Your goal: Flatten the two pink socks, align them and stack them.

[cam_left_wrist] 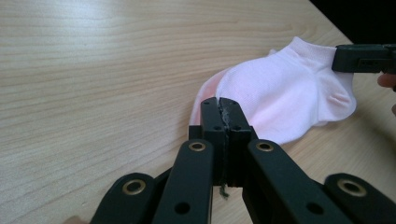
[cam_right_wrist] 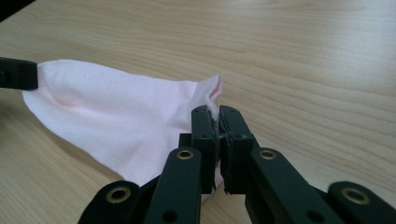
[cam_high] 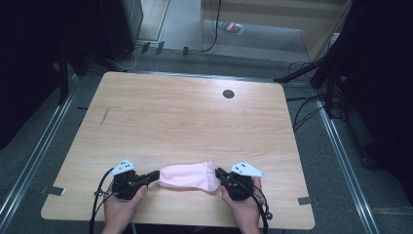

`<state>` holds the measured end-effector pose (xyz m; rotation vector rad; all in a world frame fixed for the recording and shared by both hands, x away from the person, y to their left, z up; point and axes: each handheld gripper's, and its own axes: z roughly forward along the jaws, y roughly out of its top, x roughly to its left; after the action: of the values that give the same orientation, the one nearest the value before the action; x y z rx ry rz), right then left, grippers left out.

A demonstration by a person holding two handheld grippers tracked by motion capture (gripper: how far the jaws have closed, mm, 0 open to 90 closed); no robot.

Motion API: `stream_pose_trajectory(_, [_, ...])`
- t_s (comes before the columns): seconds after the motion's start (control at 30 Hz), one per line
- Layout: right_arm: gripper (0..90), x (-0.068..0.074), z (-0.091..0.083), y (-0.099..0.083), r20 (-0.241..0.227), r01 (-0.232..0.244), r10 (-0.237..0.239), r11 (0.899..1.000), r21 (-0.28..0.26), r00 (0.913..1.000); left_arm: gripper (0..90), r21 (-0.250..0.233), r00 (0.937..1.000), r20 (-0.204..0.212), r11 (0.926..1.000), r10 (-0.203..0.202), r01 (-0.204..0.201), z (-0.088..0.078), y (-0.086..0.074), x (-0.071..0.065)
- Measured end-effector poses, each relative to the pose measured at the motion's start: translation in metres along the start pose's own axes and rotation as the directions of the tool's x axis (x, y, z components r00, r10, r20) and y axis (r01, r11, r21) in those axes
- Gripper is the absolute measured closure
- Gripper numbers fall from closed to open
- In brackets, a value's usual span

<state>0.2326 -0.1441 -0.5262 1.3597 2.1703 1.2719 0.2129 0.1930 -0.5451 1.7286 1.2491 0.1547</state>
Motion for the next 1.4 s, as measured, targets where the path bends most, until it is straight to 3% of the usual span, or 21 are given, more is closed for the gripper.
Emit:
stream_pose_trajectory(0.1, [86.2, -0.003, 0.007, -0.006, -0.001, -0.010, 0.010, 1.000, 0.029, 1.0000, 90.0, 0.036, 0.9990, -0.038, 0.9991, 0.024, -0.023, 0.005, -0.004, -0.001])
stream_pose_trajectory(0.2, [85.0, -0.005, 0.010, -0.007, -0.007, -0.016, 0.017, 0.999, 0.037, 0.9998, 89.7, 0.031, 0.9981, -0.050, 0.9989, 0.036, -0.034, 0.005, -0.004, -0.002])
stream_pose_trajectory(0.27, [79.6, -0.006, 0.010, -0.007, -0.005, -0.019, 0.019, 0.999, 0.031, 0.9998, 74.3, -0.006, 0.9950, -0.094, 0.9994, 0.034, -0.034, 0.003, -0.003, -0.002])
stream_pose_trajectory(0.33, [66.6, -0.007, 0.008, -0.005, 0.003, -0.003, 0.003, 1.000, 0.011, 1.0000, 62.9, -0.060, 0.9948, -0.101, 0.9979, 0.016, -0.022, -0.002, -0.002, -0.002])
stream_pose_trajectory(0.4, [64.2, -0.008, 0.004, -0.003, -0.007, -0.007, 0.007, 1.000, -0.007, 1.0000, 62.3, -0.113, 0.9952, -0.093, 0.9928, 0.029, -0.039, -0.008, 0.000, -0.007])
stream_pose_trajectory(0.47, [66.2, -0.008, -0.001, 0.000, -0.011, -0.012, 0.012, 1.000, -0.028, 0.9999, 65.3, -0.136, 0.9940, -0.085, 0.9875, 0.069, -0.080, -0.011, 0.003, -0.015])
stream_pose_trajectory(0.5, [66.3, -0.010, -0.001, 0.001, -0.013, -0.019, 0.019, 1.000, -0.021, 0.9997, 69.4, -0.118, 0.9908, -0.066, 0.9851, 0.118, -0.125, -0.007, 0.003, -0.022])
stream_pose_trajectory(0.6, [65.5, -0.012, 0.003, -0.001, -0.017, -0.042, 0.042, 0.999, 0.007, 0.9990, 72.5, -0.076, 0.9872, -0.067, 0.9858, 0.145, -0.150, -0.001, 0.000, -0.024])
stream_pose_trajectory(0.63, [61.9, -0.013, 0.009, -0.004, -0.025, -0.056, 0.057, 0.998, 0.039, 0.9981, 72.9, -0.022, 0.9852, -0.067, 0.9869, 0.158, -0.160, 0.005, -0.003, -0.022])
stream_pose_trajectory(0.73, [60.8, -0.012, 0.013, -0.007, -0.027, -0.049, 0.051, 0.997, 0.058, 0.9983, 73.0, 0.010, 0.9829, -0.079, 0.9860, 0.167, -0.166, 0.010, -0.005, -0.020])
stream_pose_trajectory(0.83, [69.3, -0.007, 0.017, -0.008, -0.013, -0.009, 0.010, 0.997, 0.078, 0.9999, 72.2, 0.066, 0.9798, -0.091, 0.9828, 0.178, -0.173, 0.016, -0.008, -0.016])
stream_pose_trajectory(0.97, [83.6, -0.003, 0.019, -0.010, 0.007, 0.025, -0.025, 0.996, 0.083, 0.9997, 71.3, 0.075, 0.9765, -0.091, 0.9791, 0.196, -0.189, 0.017, -0.008, -0.016])
stream_pose_trajectory(1.03, [86.1, -0.002, 0.017, -0.008, 0.001, 0.037, -0.037, 0.996, 0.076, 0.9993, 69.8, 0.076, 0.9732, -0.095, 0.9762, 0.210, -0.203, 0.018, -0.008, -0.017])
stream_pose_trajectory(1.1, [86.6, 0.000, 0.013, -0.005, -0.001, 0.041, -0.041, 0.998, 0.045, 0.9992, 64.6, 0.087, 0.9654, -0.110, 0.9698, 0.237, -0.228, 0.018, -0.008, -0.020])
stream_pose_trajectory(1.17, [86.7, 0.002, 0.008, 0.000, -0.007, 0.062, -0.062, 0.998, 0.005, 0.9980, 58.7, 0.098, 0.9536, -0.141, 0.9623, 0.266, -0.254, 0.018, -0.009, -0.022])
stream_pose_trajectory(1.23, [86.8, 0.004, 0.005, 0.003, -0.010, 0.077, -0.077, 0.997, -0.019, 0.9970, 57.1, 0.101, 0.9479, -0.151, 0.9583, 0.280, -0.267, 0.018, -0.009, -0.023])
stream_pose_trajectory(1.3, [86.7, 0.002, 0.008, 0.003, -0.006, 0.080, -0.080, 0.997, -0.017, 0.9968, 55.2, 0.106, 0.9408, -0.152, 0.9514, 0.303, -0.289, 0.020, -0.010, -0.024])
stream_pose_trajectory(1.33, [86.7, 0.001, 0.010, 0.003, 0.001, 0.077, -0.077, 0.997, -0.011, 0.9971, 54.5, 0.113, 0.9308, -0.160, 0.9428, 0.329, -0.314, 0.021, -0.010, -0.026])
stream_pose_trajectory(1.4, [86.6, -0.004, 0.017, 0.000, 0.014, 0.068, -0.068, 0.998, 0.009, 0.9976, 53.8, 0.120, 0.9196, -0.173, 0.9343, 0.353, -0.336, 0.022, -0.011, -0.028])
